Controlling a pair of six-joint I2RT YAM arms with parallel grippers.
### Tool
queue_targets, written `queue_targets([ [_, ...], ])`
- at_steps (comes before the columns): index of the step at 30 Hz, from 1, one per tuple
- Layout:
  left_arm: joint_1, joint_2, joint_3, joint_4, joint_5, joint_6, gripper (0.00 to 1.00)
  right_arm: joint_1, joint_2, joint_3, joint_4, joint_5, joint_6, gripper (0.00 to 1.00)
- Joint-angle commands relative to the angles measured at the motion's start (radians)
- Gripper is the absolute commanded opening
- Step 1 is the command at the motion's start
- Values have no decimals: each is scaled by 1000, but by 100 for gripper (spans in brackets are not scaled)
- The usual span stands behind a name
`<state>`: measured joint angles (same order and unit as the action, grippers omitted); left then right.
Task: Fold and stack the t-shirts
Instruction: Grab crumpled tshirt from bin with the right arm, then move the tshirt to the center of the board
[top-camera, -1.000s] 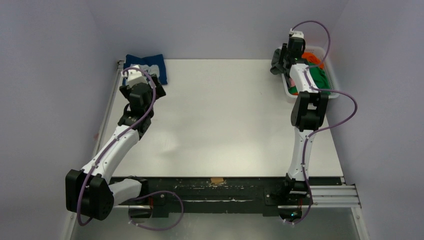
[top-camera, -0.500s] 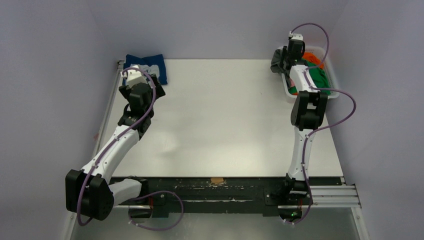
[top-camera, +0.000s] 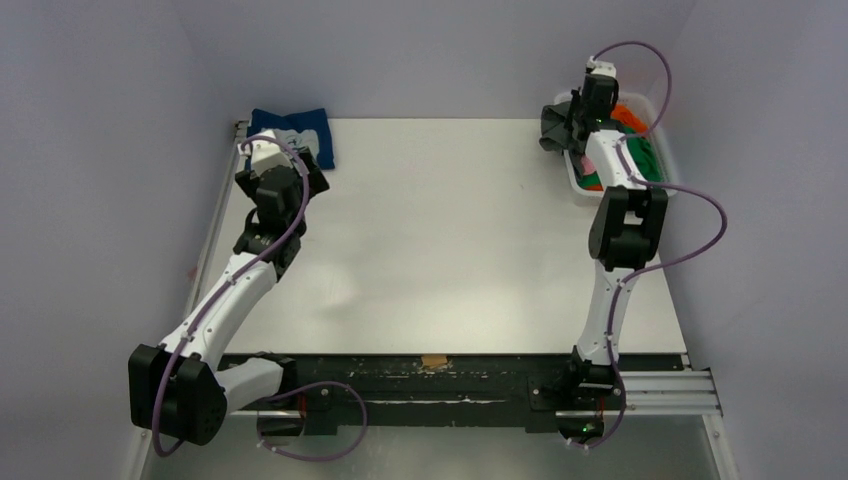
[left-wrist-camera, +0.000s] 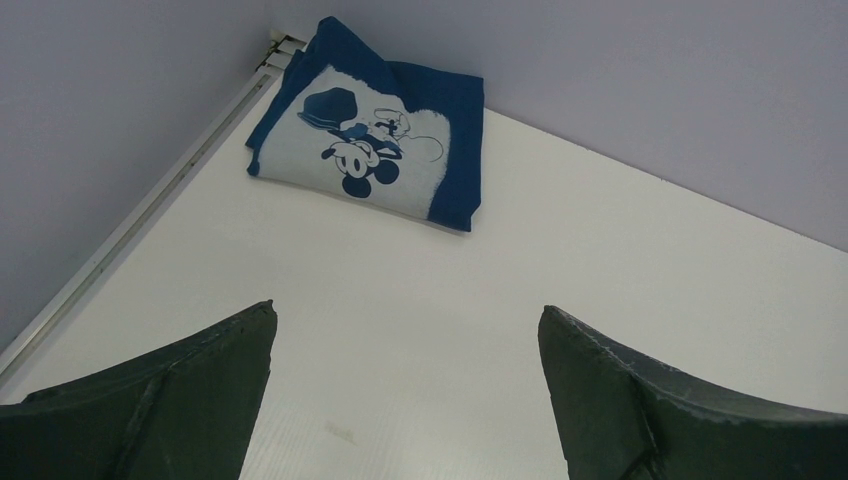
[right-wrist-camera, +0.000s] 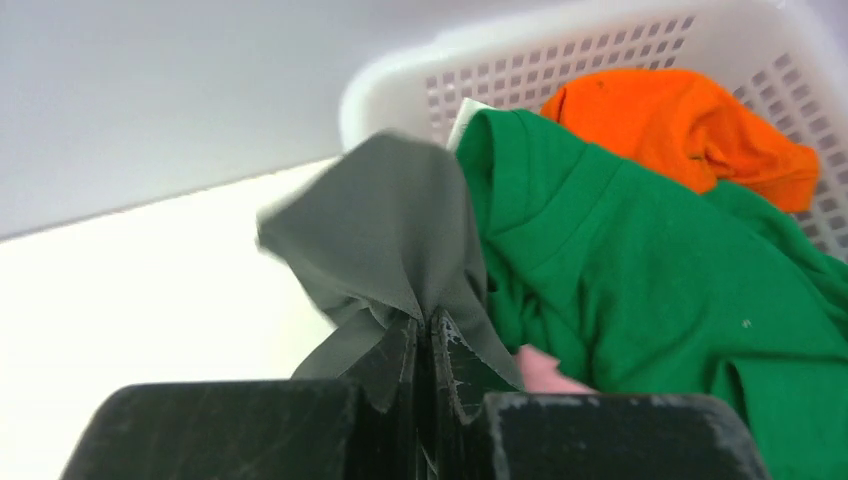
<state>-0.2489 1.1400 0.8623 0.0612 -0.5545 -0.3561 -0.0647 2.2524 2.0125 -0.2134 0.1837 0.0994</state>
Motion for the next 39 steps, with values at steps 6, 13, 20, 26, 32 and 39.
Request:
queue_targets([
  [6,4,-48,2,46,-2,-17,100,2,-378,-88,321,-218,226,0],
  [13,3,-88,-19,42,1,-18,100,2,-409,63,413,-335,312,0],
  [20,3,-129,-39,27,14,-21,100,6,-359,263,457,-565,472,0],
  [26,4,-159,-45,2,55,-54,100,55,-276,437,483,-765,645,0],
  [32,3,-219,-77,-59,65,-104,100,253,-343,355,425,-903,467,0],
  [39,3,-280,-120,-125,58,-165,100,305,-531,-17,329,-937,206,0],
])
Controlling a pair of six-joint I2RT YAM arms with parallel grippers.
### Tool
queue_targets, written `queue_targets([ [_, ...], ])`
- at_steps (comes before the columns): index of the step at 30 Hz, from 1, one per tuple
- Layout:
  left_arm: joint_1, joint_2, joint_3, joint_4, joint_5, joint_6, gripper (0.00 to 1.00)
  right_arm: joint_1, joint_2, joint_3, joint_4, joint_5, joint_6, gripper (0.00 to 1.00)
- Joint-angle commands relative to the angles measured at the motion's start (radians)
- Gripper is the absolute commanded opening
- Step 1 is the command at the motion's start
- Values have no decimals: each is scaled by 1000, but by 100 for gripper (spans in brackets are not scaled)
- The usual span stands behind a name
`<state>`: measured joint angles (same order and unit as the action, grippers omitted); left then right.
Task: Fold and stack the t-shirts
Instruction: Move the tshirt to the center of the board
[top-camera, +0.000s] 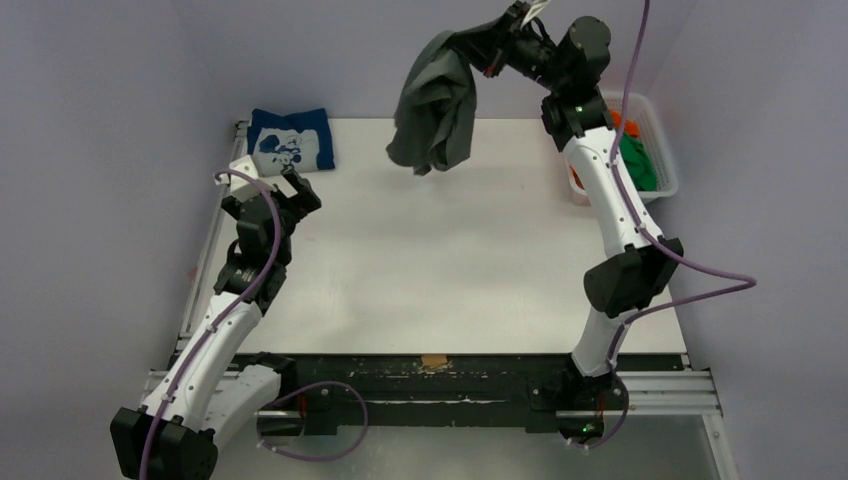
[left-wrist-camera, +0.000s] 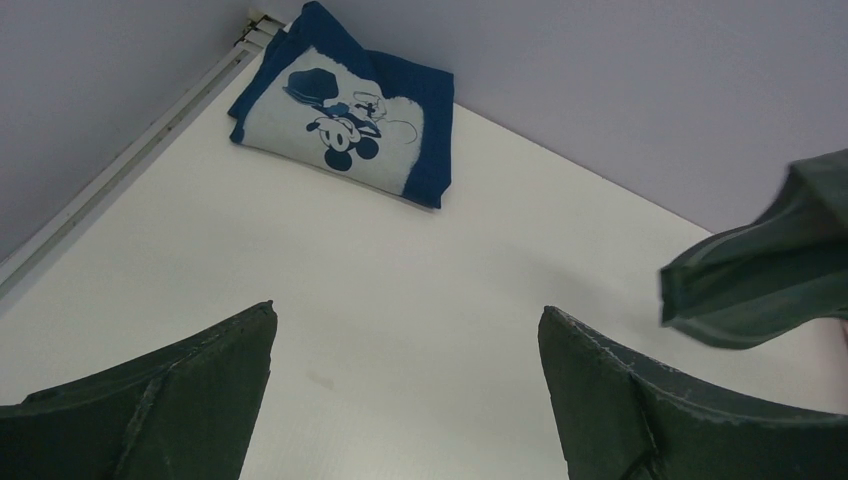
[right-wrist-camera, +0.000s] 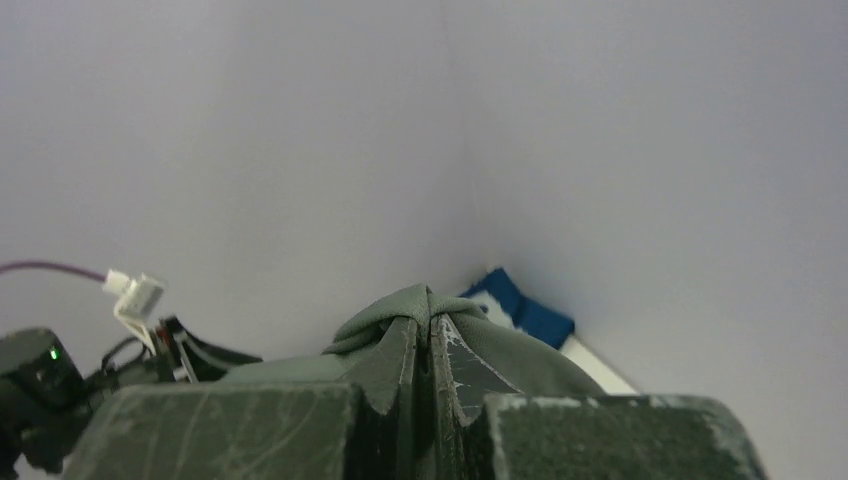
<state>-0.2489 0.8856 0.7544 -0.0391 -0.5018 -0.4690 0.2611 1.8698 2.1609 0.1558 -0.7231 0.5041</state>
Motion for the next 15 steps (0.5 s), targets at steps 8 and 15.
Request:
queue_targets([
  [8,2,5,16,-115,60,-78,100,-45,-158,-614,-247,600,-488,26],
  [15,2,115,61,-206,263,-87,100,-59,11,-563,-444,843,-382,99],
])
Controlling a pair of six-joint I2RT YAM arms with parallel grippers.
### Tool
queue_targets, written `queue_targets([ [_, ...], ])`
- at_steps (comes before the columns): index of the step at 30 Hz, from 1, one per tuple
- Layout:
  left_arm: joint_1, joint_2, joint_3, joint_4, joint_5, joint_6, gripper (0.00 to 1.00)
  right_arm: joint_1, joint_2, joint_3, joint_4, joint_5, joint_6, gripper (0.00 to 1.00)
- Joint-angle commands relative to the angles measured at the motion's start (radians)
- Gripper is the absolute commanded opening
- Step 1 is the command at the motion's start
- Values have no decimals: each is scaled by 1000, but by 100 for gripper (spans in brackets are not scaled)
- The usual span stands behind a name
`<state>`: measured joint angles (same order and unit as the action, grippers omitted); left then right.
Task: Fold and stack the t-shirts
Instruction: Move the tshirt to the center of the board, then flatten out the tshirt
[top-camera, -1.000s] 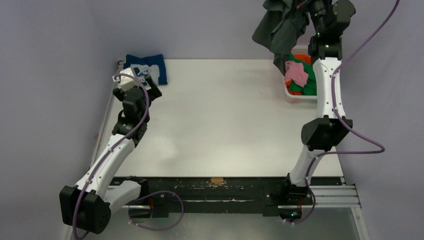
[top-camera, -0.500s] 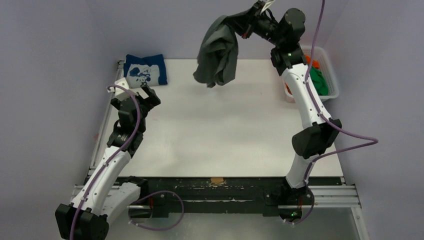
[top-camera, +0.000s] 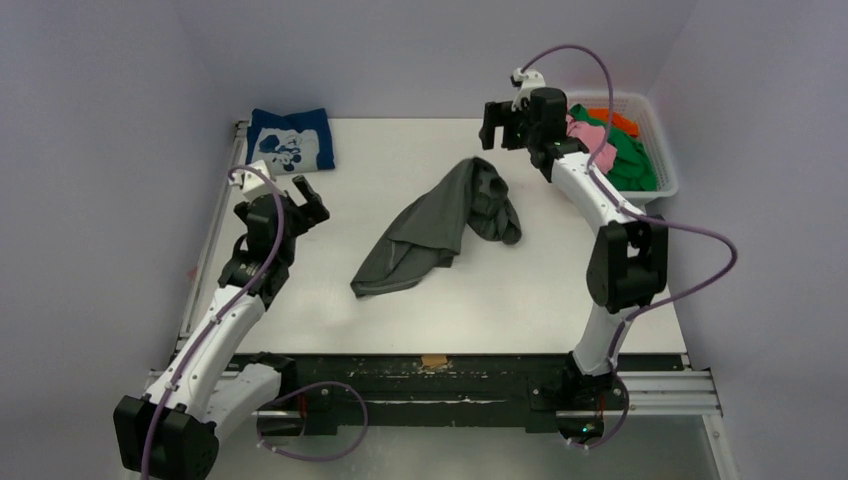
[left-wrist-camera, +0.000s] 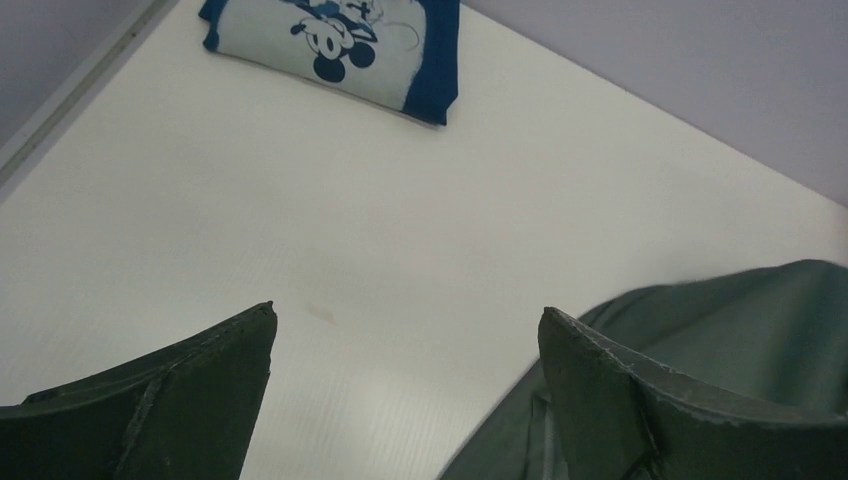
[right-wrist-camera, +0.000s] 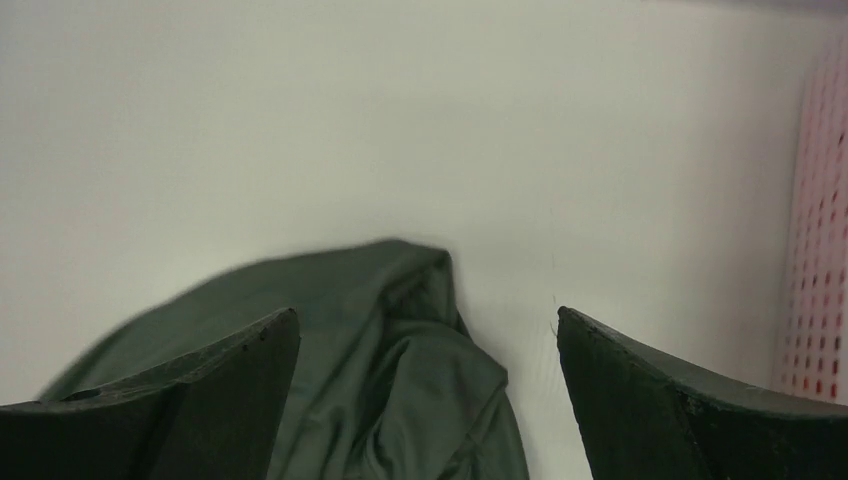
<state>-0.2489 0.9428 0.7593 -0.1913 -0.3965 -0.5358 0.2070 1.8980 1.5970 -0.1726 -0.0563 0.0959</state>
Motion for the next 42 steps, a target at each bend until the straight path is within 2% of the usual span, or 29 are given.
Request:
queue_targets([
  [1,2,83,62,-67,195,-28,100,-4,-45,-43,-83,166,38,99],
  [4,2,154,65,-124,292,-47,100,-5,-126,-151,-5,169,63,99],
  [9,-5,244,13,-164,462,-81,100,1,-213,-263,-47,140,123,99],
  [14,-27,320,-18,-212,485,-114,100,52,-236,-315,-13,-25,137,99],
  [16,-36,357,-14,-227,493,-122,98,99,-222,-318,-33,-33,94,97],
  [21,-67,446,-12,-213,519,-153,94,189,-167,-318,-120,208,12,95],
  [28,-119,572,19,-174,557,-180,85,188,-173,-328,-131,406,112,95],
  [32,-130,634,66,-180,554,-175,64,145,-199,-361,-157,447,203,95],
  [35,-134,659,93,-189,557,-161,37,52,-223,-413,-165,363,308,94],
  [38,-133,653,108,-204,537,-146,0,-48,-242,-477,-107,182,380,91],
  [42,-134,595,121,-210,486,-125,0,-74,-208,-492,-39,41,412,88],
])
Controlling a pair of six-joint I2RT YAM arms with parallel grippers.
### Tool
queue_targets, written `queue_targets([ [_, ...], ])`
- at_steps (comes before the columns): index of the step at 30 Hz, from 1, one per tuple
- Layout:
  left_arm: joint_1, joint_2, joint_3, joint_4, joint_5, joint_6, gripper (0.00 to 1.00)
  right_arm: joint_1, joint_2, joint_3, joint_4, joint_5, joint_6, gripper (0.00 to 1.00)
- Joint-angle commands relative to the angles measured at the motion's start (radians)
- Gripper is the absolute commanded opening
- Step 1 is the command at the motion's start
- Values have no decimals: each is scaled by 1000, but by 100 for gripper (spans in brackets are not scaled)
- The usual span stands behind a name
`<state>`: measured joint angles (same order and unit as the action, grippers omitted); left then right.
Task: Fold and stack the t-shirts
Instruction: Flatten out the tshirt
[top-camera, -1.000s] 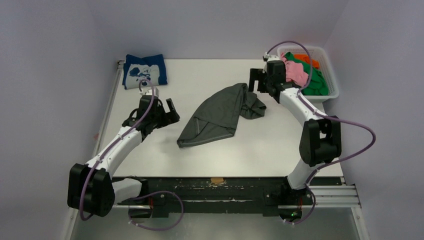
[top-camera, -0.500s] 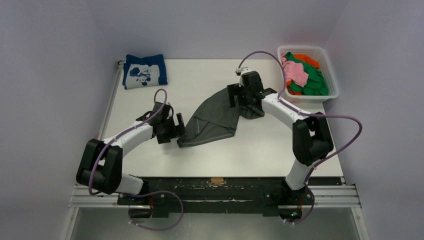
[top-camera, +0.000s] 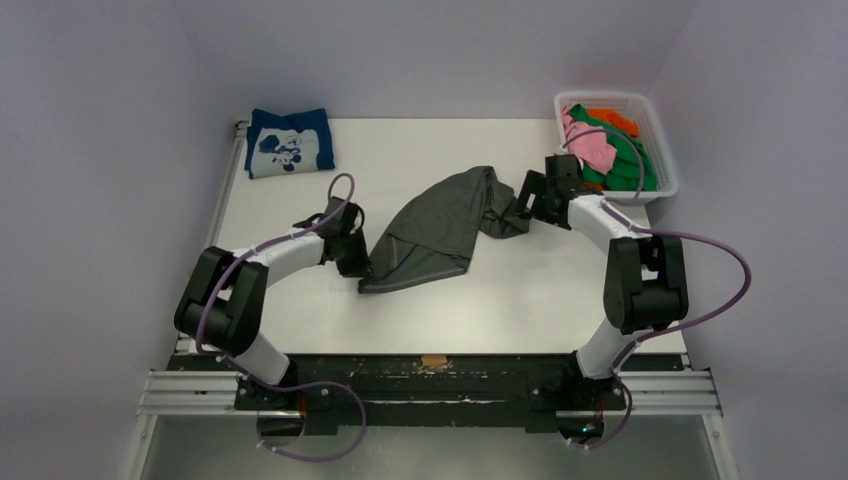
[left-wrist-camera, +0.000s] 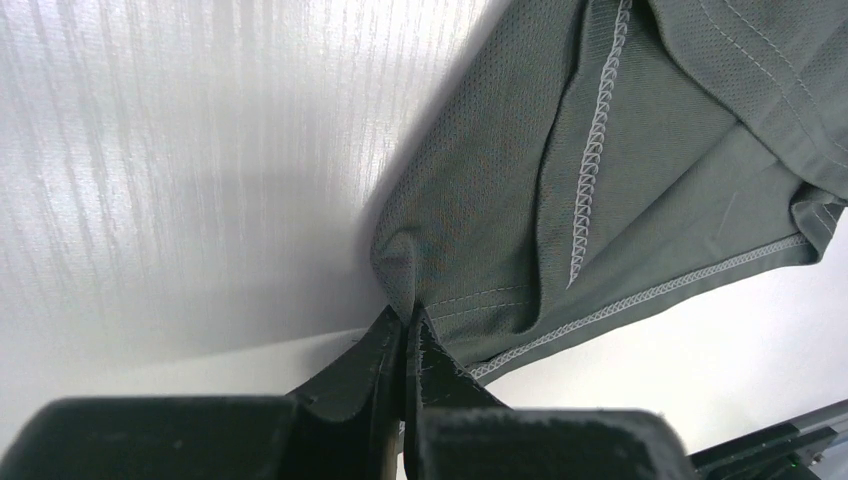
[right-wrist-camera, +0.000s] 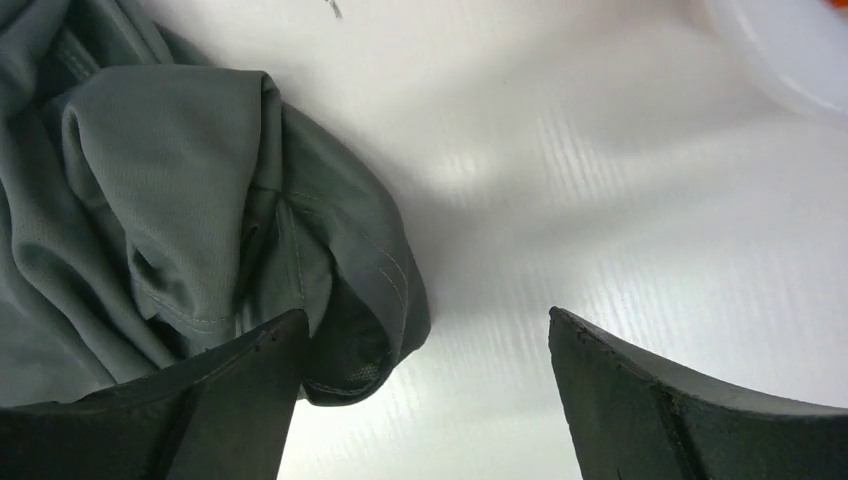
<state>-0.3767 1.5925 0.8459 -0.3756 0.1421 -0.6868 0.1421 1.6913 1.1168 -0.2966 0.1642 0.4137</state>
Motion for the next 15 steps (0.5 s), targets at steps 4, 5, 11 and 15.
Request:
queue_targets([
  [4,-6,-134,52,-28,-133,40,0,-9,78,17,124,-188,124,80],
  [5,-7,-153,57,-29,-172,43,0,-10,105,29,121,-188,127,76],
  [11,-4,-256,89,27,-320,69,0,-9,119,51,165,-232,138,5],
  [15,2,-309,134,65,-460,123,0,-9,54,65,170,-116,115,0],
])
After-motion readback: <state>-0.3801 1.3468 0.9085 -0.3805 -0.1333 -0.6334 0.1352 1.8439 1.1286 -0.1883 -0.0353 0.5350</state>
